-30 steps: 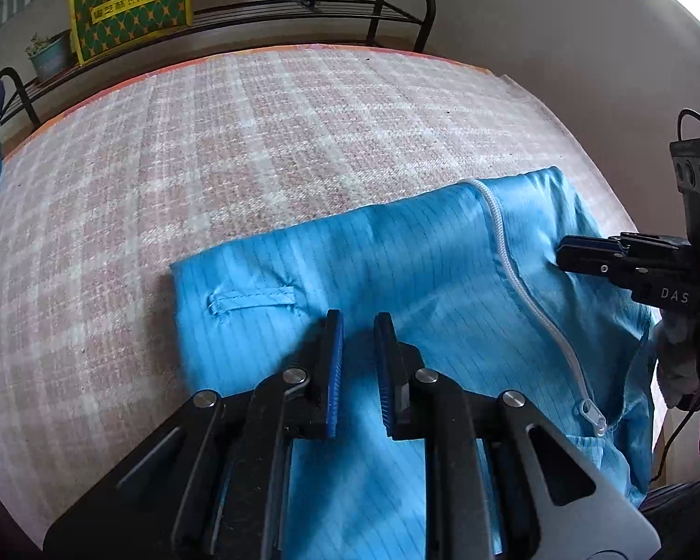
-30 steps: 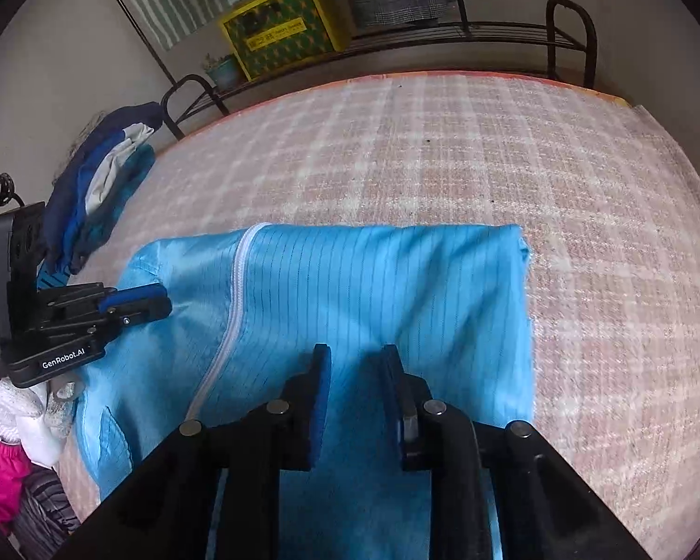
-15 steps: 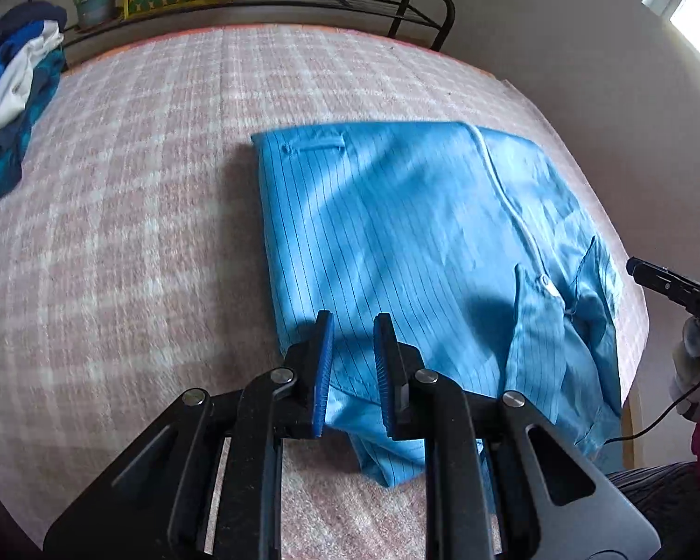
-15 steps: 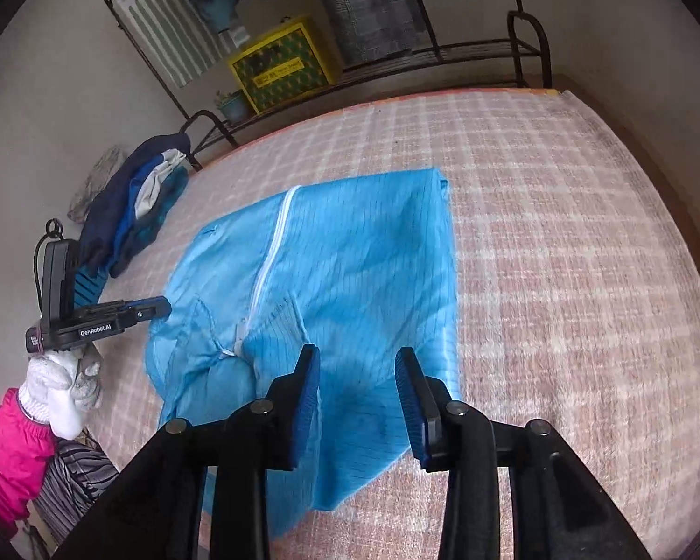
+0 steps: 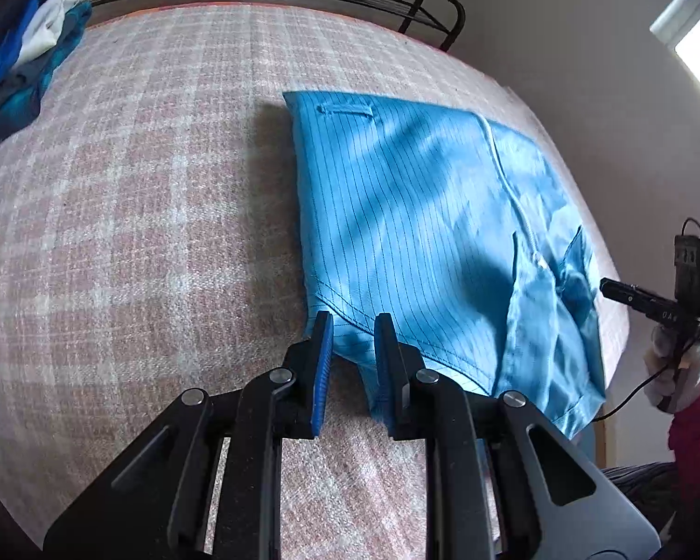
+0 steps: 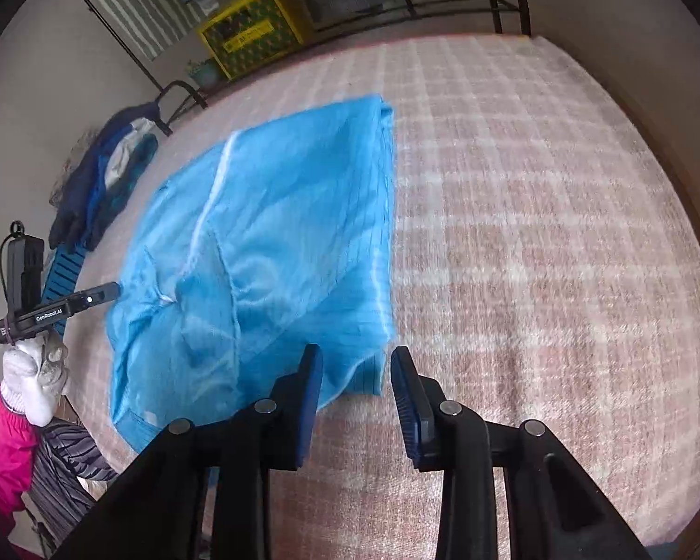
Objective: Fold large clothes
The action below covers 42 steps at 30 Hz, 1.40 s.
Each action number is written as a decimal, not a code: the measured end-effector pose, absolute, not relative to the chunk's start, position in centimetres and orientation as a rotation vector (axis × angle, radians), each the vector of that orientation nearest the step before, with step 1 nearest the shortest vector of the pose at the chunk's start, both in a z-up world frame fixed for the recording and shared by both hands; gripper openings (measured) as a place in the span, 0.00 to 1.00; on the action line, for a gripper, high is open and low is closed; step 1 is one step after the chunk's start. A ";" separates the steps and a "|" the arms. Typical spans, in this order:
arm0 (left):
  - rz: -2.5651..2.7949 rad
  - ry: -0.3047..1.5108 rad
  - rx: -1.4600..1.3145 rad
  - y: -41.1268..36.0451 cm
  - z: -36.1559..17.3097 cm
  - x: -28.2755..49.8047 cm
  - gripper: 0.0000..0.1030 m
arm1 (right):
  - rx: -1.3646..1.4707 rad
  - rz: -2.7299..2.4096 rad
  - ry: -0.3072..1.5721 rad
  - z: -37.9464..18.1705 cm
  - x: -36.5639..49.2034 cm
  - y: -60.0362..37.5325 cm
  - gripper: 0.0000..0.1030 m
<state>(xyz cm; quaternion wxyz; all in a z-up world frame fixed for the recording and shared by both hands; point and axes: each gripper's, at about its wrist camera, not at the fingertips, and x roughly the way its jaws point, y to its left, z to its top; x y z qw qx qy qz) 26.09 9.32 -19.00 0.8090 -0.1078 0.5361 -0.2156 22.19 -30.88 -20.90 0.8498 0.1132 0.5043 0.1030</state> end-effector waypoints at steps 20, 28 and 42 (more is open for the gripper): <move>-0.561 1.262 -0.876 14.2 -24.1 33.9 0.62 | 0.655 0.385 1.066 -25.8 29.9 -38.0 0.57; -0.612 1.270 -0.889 12.0 -24.7 36.3 0.48 | 0.730 0.554 1.056 -27.3 32.0 -36.3 0.53; -0.518 1.205 -0.618 7.1 -22.1 35.6 0.09 | 0.619 0.521 1.078 -26.1 33.4 -31.6 0.13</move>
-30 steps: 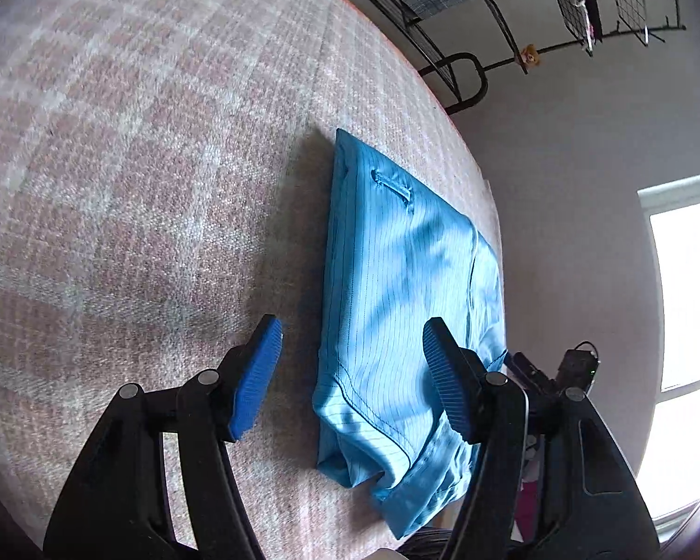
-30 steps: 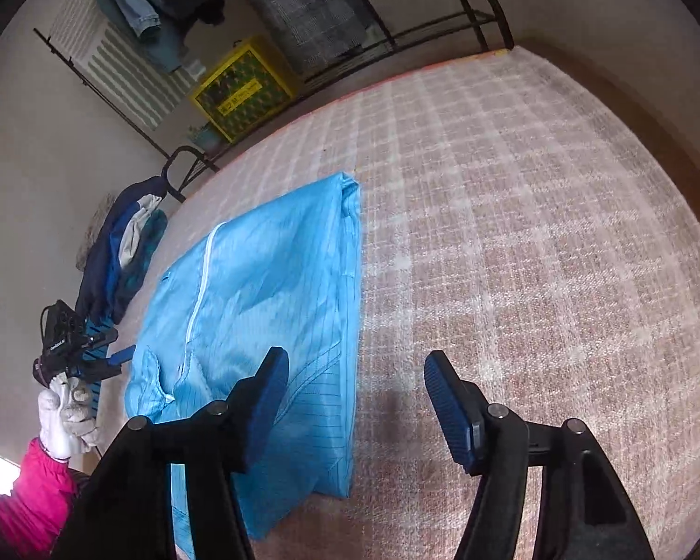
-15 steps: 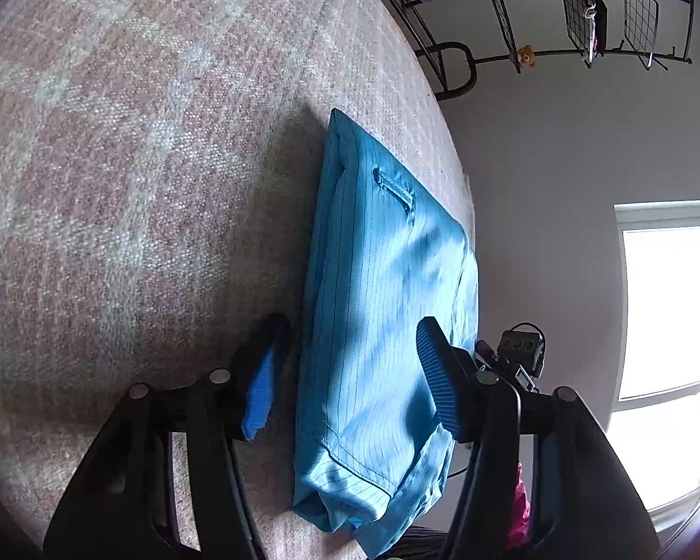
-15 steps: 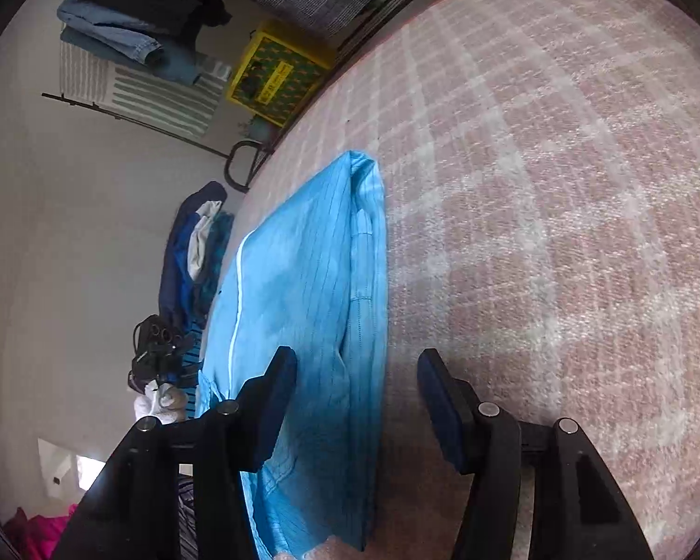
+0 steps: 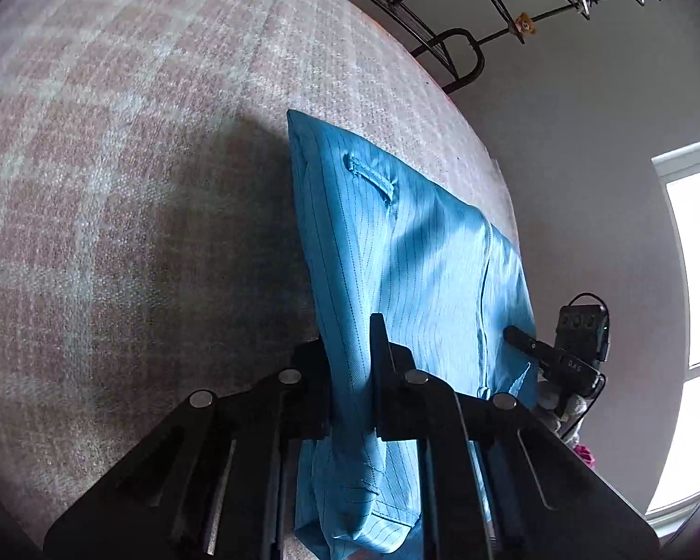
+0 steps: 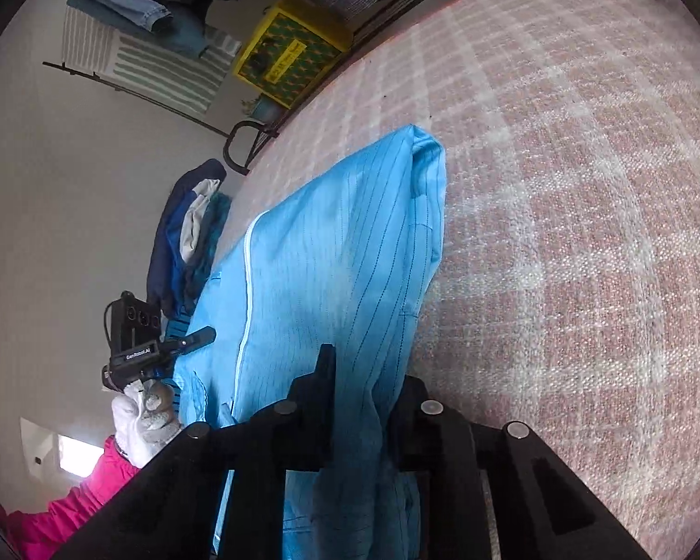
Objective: Fold large clothes
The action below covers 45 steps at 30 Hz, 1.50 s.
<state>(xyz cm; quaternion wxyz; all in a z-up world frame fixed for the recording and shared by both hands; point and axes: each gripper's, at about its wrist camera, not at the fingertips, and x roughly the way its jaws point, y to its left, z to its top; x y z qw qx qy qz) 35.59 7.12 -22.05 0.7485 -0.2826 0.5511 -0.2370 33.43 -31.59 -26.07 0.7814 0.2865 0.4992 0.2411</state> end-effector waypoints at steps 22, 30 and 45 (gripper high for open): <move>-0.518 0.969 -0.473 13.1 -12.2 29.1 0.04 | 0.299 0.414 0.922 -12.3 26.0 -19.2 0.05; -0.470 0.882 -0.486 21.3 -7.2 26.7 0.04 | 0.252 0.472 0.870 -8.2 25.4 -11.4 0.05; -0.255 0.706 -0.466 40.0 1.3 30.4 0.03 | 0.169 0.661 0.773 -1.4 33.8 7.3 0.05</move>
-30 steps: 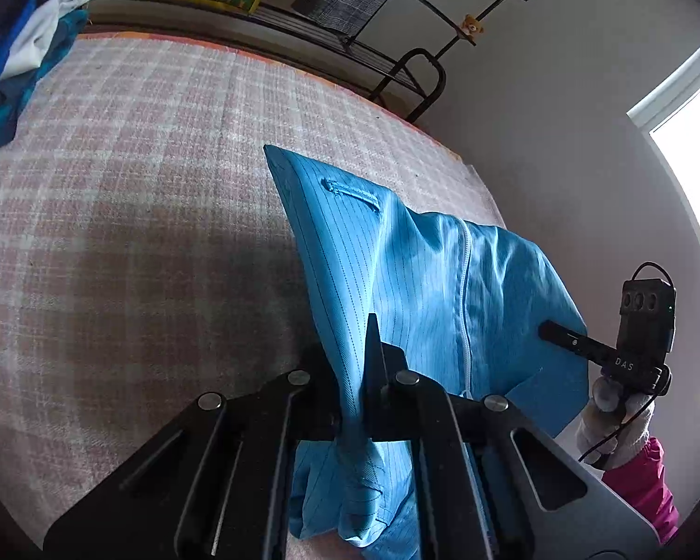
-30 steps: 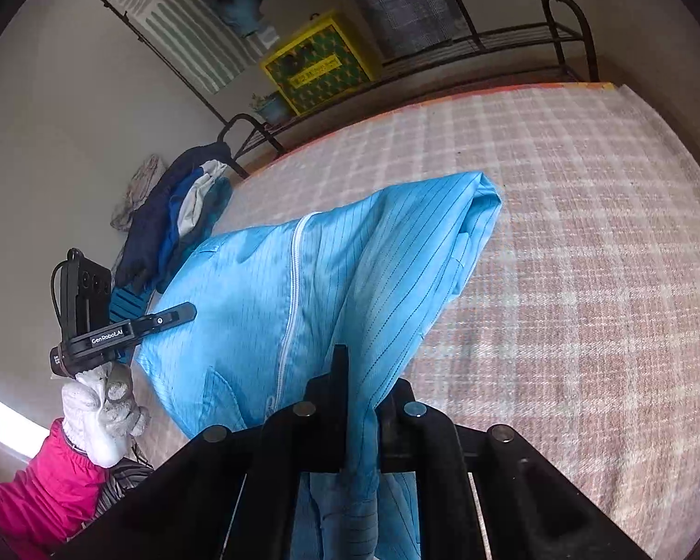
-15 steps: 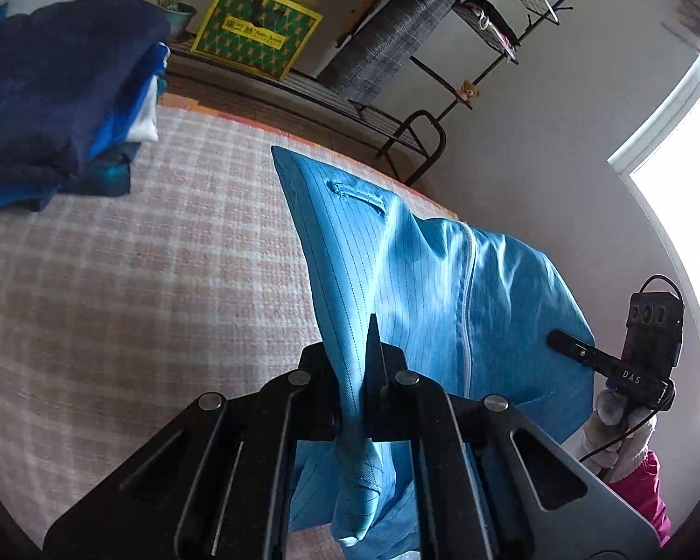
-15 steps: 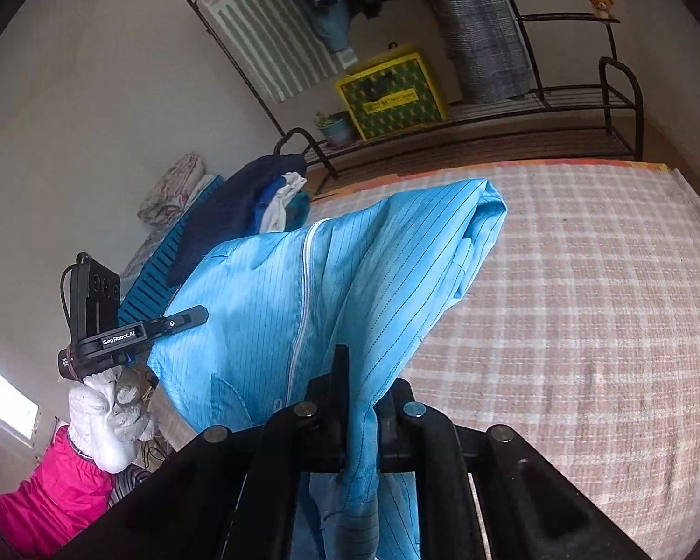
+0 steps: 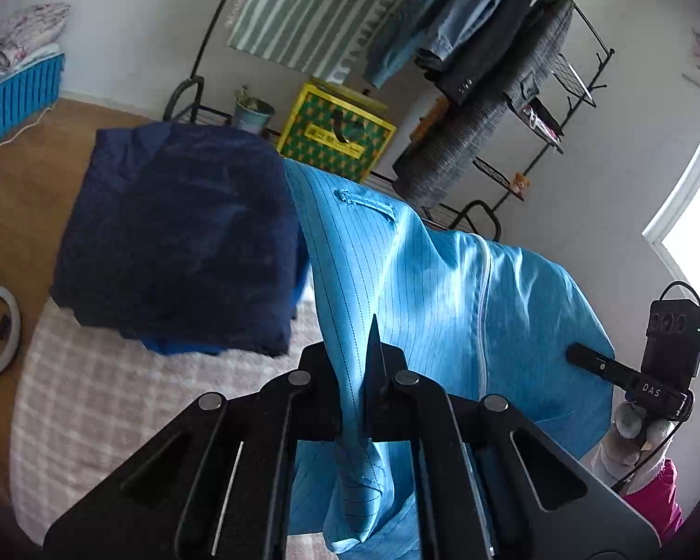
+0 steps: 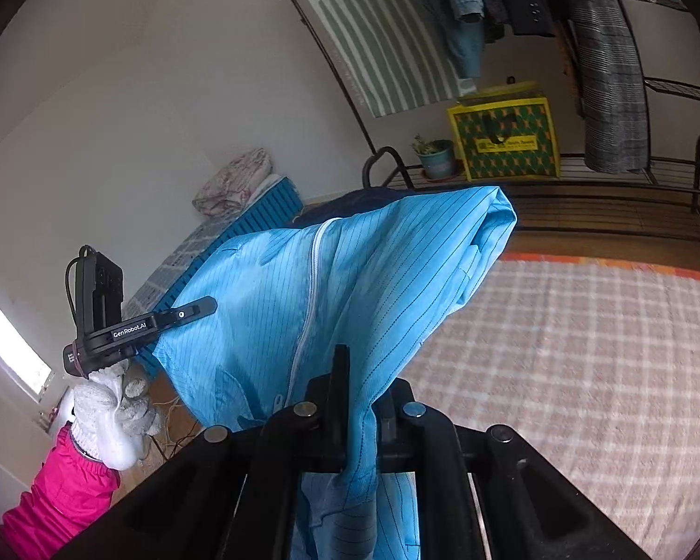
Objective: Fold large clothes
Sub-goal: 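Carry the folded coat with both grippers onto the dark clothes stack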
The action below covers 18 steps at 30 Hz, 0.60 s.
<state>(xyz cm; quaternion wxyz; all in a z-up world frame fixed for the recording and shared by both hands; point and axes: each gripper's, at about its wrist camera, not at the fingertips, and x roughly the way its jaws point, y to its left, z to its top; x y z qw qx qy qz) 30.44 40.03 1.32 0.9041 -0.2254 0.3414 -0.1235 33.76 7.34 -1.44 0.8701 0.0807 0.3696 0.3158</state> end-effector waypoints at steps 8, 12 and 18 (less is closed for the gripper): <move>-0.101 0.627 -0.418 49.1 4.6 36.1 0.03 | 0.130 0.741 0.731 -0.9 42.1 17.9 0.05; -0.034 0.608 -0.401 52.9 4.5 40.1 0.03 | 0.116 0.761 0.717 -1.5 46.1 22.2 0.05; 0.025 0.608 -0.420 57.8 2.6 46.9 0.03 | 0.134 0.774 0.695 -3.0 52.0 26.9 0.05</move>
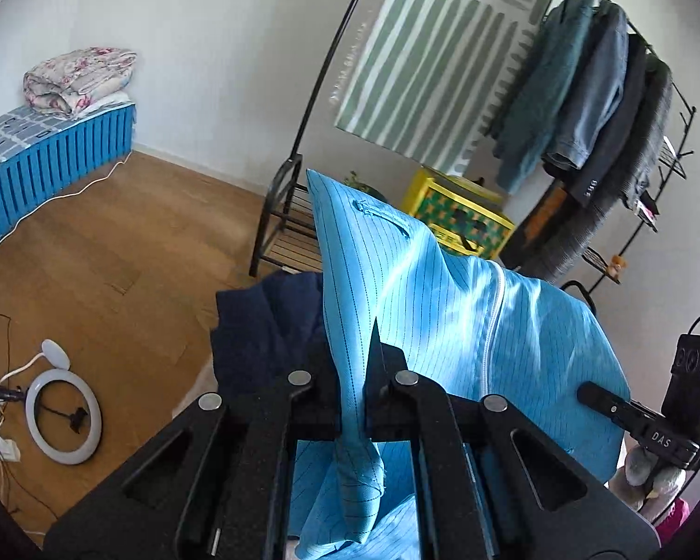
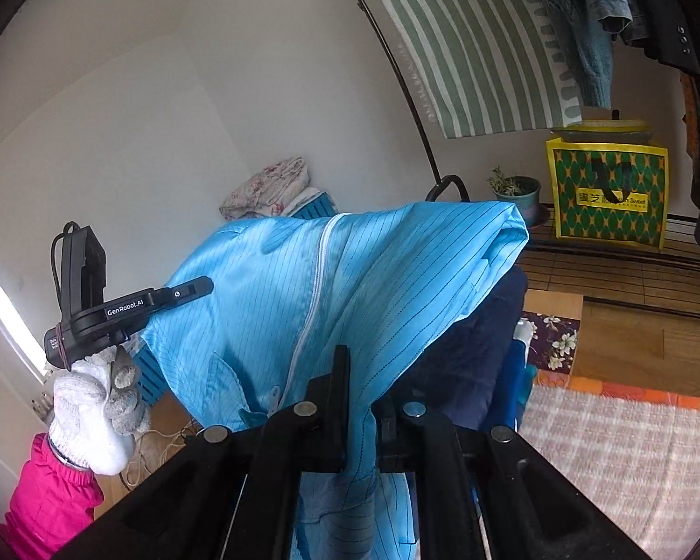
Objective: Fold large clothes
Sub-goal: 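Carry the folded coat with both grippers onto the dark clothes stack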
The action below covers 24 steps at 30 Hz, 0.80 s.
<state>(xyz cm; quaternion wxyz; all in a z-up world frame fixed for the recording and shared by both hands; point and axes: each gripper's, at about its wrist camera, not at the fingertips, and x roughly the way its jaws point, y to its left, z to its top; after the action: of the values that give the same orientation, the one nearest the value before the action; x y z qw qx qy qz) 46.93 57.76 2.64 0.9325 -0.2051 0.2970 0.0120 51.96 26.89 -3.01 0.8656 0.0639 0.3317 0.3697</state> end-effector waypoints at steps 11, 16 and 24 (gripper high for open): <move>0.166 0.754 -0.397 61.5 -8.5 56.4 0.06 | 0.160 0.673 0.851 -12.5 60.4 28.2 0.07; 0.297 0.777 -0.342 61.7 -10.4 57.4 0.29 | 0.093 0.590 0.871 -13.5 61.3 27.8 0.19; 0.369 0.711 -0.328 61.5 -8.1 53.3 0.31 | 0.083 0.560 0.854 -11.4 58.6 26.1 0.42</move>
<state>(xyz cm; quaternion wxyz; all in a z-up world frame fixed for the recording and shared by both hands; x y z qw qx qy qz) 53.25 61.47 -8.09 0.9078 -0.1590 0.3444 0.1788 58.63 26.11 -11.43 0.8718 0.0396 0.4084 0.2677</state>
